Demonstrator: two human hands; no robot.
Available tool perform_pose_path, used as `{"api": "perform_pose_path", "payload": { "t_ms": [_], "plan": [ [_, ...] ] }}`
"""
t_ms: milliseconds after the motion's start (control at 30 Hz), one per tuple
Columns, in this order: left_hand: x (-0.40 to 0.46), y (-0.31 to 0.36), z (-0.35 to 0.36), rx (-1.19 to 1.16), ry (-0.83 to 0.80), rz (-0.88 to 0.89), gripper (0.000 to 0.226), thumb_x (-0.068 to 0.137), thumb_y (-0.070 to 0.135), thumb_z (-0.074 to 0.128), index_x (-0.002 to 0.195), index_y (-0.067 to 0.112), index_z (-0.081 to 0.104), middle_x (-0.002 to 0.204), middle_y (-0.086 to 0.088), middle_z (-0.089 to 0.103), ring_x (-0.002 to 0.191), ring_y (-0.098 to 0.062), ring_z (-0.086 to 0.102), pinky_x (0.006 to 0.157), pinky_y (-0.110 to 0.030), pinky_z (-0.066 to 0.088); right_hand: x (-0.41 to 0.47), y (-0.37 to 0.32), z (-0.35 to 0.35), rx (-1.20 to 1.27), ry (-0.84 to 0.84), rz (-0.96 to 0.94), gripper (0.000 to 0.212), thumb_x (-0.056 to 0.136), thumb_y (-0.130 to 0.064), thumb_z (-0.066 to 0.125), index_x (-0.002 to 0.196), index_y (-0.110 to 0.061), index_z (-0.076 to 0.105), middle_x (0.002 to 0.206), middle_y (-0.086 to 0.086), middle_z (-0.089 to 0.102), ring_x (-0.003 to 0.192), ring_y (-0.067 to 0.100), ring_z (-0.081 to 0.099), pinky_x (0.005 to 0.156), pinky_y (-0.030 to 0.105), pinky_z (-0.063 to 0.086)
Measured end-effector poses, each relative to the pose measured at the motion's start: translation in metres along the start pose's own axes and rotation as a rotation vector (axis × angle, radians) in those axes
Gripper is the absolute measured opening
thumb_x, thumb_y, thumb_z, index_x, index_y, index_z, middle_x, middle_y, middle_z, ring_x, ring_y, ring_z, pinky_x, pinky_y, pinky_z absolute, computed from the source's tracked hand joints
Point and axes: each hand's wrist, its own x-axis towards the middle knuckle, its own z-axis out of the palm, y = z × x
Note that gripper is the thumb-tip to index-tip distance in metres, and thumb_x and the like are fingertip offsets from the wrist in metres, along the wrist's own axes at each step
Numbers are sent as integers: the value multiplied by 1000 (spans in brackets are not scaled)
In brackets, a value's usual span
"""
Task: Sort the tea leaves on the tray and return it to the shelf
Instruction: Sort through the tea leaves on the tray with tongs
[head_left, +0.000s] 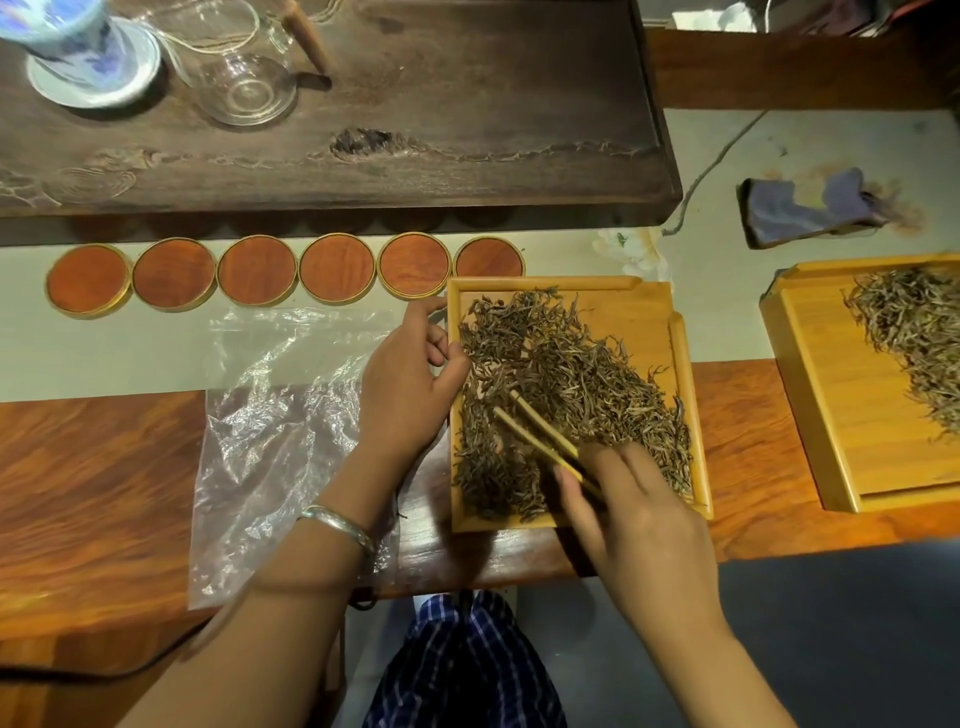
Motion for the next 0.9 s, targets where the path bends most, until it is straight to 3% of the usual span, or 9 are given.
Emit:
{"api": "perform_pose_path", "payload": {
  "t_ms": [133,333,700,900],
  "plan": [
    [1,0,0,8,5,2,41,82,36,49,123,34,46,79,13,55,75,-3,55,57,-24,40,-2,-3,5,17,-28,5,32,93,-38,48,94,-12,67,81,1,59,52,17,58,35,25,40],
    [1,-2,1,9,6,5,41,81,37,48,122,33,46,80,12,56,74,-5,56,58,-29,42,16,15,-4,61,109,120,26,93,-34,57,97,-9,65,85,5,61,60,24,60,38,28,45],
    [1,-1,0,9,14,21,42,81,38,47,122,31,48,78,9,57,72,-5,56,55,-27,40,40,38,3,21,165,221,28,91,-32,58,97,-5,64,85,12,62,62,33,61,47,26,39],
    [1,-1,1,12,14,19,40,81,36,49,121,30,48,78,10,57,72,-5,56,55,-27,40,33,43,-2,49,183,147,28,91,-34,57,98,-8,63,85,9,60,64,30,60,44,30,44]
  ]
}}
